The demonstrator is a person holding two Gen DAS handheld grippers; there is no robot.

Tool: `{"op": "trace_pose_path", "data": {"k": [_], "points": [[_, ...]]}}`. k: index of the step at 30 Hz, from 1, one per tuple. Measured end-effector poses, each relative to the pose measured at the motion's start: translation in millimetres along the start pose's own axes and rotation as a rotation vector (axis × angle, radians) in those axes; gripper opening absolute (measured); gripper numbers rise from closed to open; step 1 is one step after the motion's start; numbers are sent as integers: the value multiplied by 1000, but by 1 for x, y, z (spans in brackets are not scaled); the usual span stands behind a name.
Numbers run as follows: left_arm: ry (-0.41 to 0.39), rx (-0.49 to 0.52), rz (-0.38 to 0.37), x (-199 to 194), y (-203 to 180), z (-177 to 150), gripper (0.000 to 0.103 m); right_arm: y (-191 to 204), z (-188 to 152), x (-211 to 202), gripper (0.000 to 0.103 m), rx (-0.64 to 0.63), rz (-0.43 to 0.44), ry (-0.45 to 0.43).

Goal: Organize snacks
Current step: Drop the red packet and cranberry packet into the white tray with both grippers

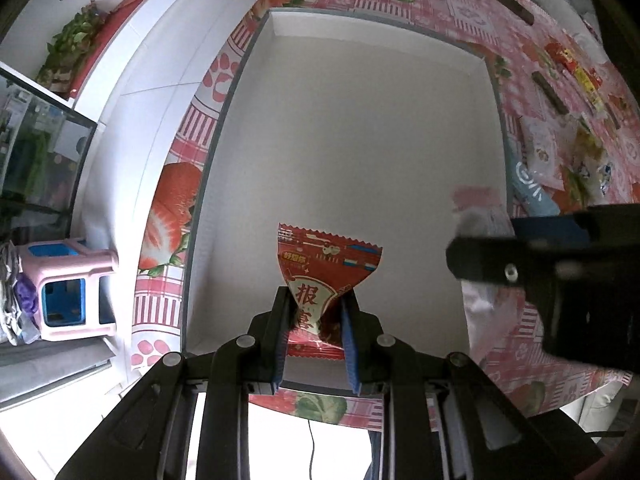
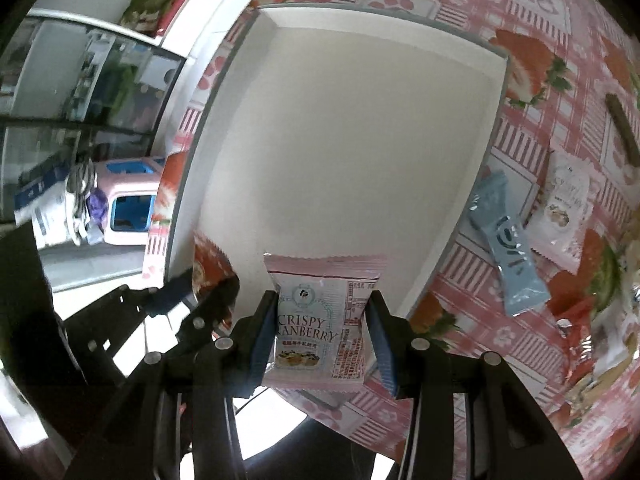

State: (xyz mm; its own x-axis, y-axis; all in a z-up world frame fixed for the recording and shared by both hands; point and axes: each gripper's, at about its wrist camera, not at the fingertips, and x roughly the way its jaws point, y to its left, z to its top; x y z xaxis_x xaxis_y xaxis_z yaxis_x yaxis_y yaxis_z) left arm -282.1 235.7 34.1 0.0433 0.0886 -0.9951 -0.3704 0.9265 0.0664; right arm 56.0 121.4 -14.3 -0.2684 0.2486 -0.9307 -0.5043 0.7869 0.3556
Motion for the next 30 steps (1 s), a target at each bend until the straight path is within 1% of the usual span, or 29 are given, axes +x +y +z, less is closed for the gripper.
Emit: {"op": "trace_pose_path", "data": {"k": [2,3,4,5,6,7,8,11,12,16,20,21,24,26,27,30], "points": [[9,5,-1,2,-1,0,32,-1,3,-1,46,3,-4,1],[14,5,0,3,-1,2,48,-2,3,0,48,4,-7,2],[12,4,7,2,-2,3,69,-2,3,-2,56,4,-7,2],[1,3,19,2,-1,4,77,-4,3,-4,65,5,-7,1],[-24,7,44,-1,-2,3,81,-6,2,-6,89,9,-10,-6],[-43,13,55,-4,-3,3,82,-9,0,-10,100,12,-19,-15],[-47,19,56,-5,-4,3,82,-14,-2,-14,102,16,-29,-24],[-37,38,60,-4,-7,3,82,-33,-9,-20,102,51,-35,-14],[-35,42,56,-3,-8,3,82,-45,-15,-21,102,78,-41,-6],[-13,50,0,-4,-20,6,82,-95,-40,-28,102,202,-70,-5],[-15,85,-31,-9,-39,7,82,-158,-75,-41,102,383,-91,-14],[-14,106,-37,-10,-48,8,82,-179,-87,-44,102,442,-102,-17],[-15,156,-51,-16,-75,10,82,-223,-116,-50,102,574,-140,-20],[-16,190,-59,-21,-90,14,82,-245,-131,-54,102,655,-152,-29],[-21,214,-65,-25,-101,14,82,-260,-142,-57,102,716,-154,-39],[-16,276,-101,-32,-127,16,82,-291,-163,-62,102,844,-143,-65]]}}
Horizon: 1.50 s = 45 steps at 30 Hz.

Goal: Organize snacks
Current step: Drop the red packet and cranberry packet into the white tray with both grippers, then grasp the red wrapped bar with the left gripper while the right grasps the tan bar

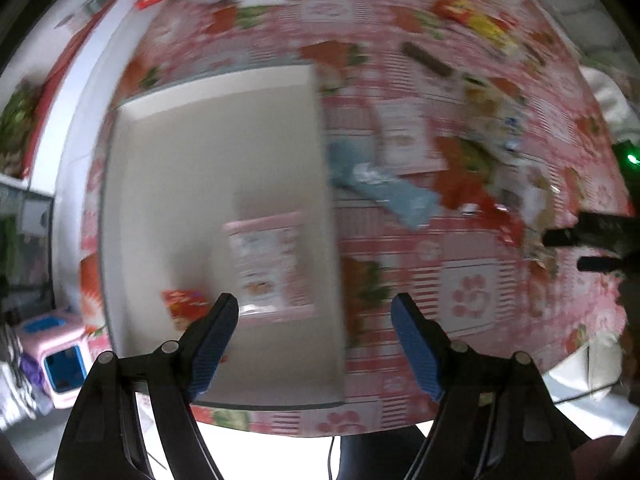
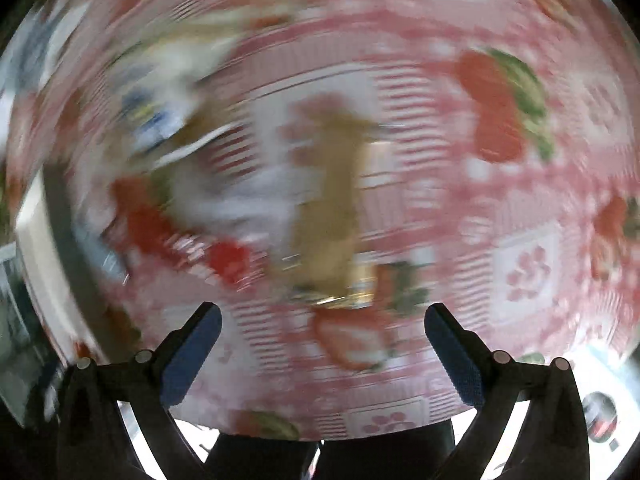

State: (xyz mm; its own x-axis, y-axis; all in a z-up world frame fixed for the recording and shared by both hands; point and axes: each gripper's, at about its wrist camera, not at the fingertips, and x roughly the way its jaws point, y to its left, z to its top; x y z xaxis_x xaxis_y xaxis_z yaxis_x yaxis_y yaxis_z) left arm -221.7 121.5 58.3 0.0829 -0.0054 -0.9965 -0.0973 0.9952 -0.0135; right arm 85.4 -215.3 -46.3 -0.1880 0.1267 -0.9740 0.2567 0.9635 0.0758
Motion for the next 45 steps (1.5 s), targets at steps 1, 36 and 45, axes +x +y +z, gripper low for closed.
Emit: {"op": "trace_pose_path", "data": {"k": [1,36,45], "points": [[11,18,-18,2,-6,3,82,-8,2,0,102,26,5,-2],[217,-557,-147,86,-89,61,82,-47,61,31,102,-159,-114,-65],[208,-469,-70,95,-115,80,84,-44,62,25,103,-172,-112,-87]]}}
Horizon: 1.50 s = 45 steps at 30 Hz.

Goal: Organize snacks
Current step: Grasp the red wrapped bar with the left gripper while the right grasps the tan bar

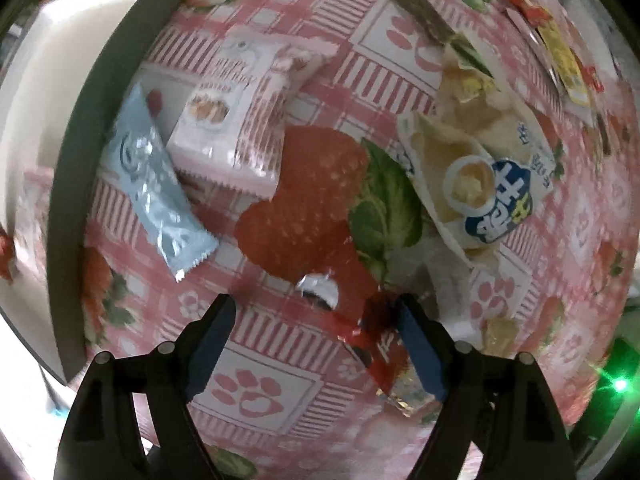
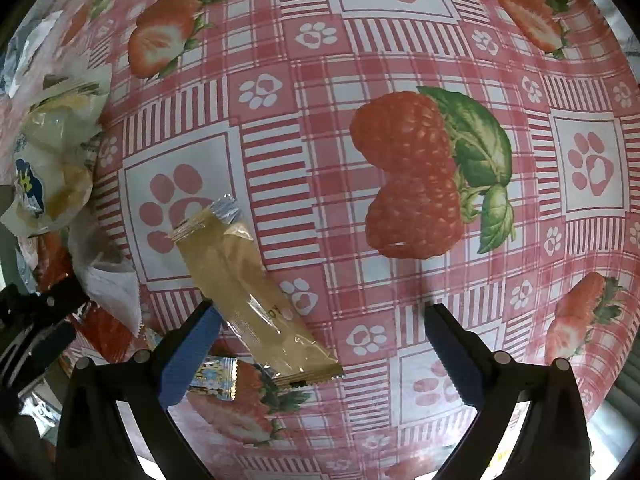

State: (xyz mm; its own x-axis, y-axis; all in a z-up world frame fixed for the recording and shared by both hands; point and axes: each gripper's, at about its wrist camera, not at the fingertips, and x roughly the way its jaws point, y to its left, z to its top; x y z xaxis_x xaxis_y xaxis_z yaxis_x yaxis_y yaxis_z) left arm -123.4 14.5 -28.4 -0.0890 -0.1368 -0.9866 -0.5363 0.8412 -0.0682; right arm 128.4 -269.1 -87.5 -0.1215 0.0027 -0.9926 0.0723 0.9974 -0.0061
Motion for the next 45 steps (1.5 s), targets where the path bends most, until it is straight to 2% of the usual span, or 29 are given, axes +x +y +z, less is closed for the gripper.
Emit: {"op": "trace_pose_path", "data": {"k": [6,9,11,15,19,24,26,27,28,29,35,40,42,45], "points": [[-38,199,101,0,-6,0,85,1,0,1,103,-9,1,5],[-52,241,107,0,3,-9,85,2,0,1,103,-10,1,4],[-32,241,106,0,10,-12,85,2,0,1,103,-11,1,0],[-30,201,57,-6,28,-15,85,1,-1,1,103,-12,1,-13],[-15,198,48,-6,25,-16,85,1,-1,0,103,-16,0,-19],[-20,236,88,1,10,-24,88,1,-2,1,103,-14,3,-17],[-22,272,102,4,4,-27,94,1,-1,0,103,-8,5,-17],[-14,301,108,8,0,-29,101,1,-2,0,103,-6,4,-20],[-3,331,126,12,-5,-32,103,1,-1,0,103,-10,4,-23],[-30,329,121,12,-9,-34,103,1,-1,0,103,-12,4,-26],[-39,321,115,9,-13,-40,103,2,-3,-1,103,-24,-2,-39],[-45,324,115,15,-11,-45,103,13,-2,-4,103,-131,-32,-71],[-25,326,117,32,-4,-44,103,20,-1,-6,103,-180,-55,-75],[6,329,125,36,-7,-37,102,28,0,-6,103,-218,-57,-55]]}}
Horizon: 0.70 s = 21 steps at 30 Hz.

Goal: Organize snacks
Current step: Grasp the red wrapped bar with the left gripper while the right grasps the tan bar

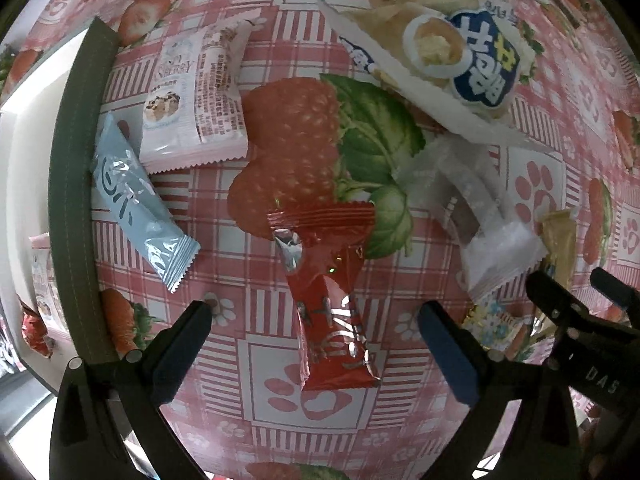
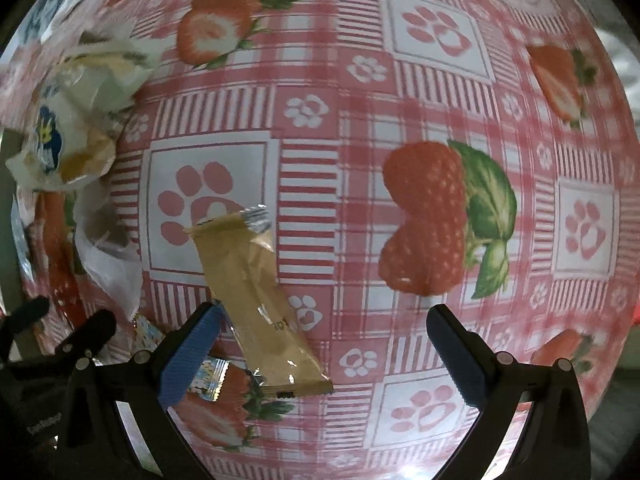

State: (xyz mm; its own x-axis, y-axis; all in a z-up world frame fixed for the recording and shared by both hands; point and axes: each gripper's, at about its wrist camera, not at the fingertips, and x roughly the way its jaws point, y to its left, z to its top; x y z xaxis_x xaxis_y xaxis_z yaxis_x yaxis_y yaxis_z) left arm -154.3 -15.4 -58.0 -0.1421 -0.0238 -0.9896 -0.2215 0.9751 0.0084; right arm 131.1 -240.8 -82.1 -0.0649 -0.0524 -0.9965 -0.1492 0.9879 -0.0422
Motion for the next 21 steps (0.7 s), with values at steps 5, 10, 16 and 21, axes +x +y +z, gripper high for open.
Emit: {"op": "trace_pose_path", "data": {"k": [5,10,16,21], "points": [[-14,58,6,-7,-7,3,85,8,0,-5,89,-17,26,15],[-63,173,16,-22,-22,2,30,27,-3,-20,34,-109,22,-21],[-75,226,-20,-30,-13,0,23,34,-10,-24,29,-94,104,19],[-98,262,-40,-41,1,-11,23,30,-31,-32,28,-53,142,29]]}}
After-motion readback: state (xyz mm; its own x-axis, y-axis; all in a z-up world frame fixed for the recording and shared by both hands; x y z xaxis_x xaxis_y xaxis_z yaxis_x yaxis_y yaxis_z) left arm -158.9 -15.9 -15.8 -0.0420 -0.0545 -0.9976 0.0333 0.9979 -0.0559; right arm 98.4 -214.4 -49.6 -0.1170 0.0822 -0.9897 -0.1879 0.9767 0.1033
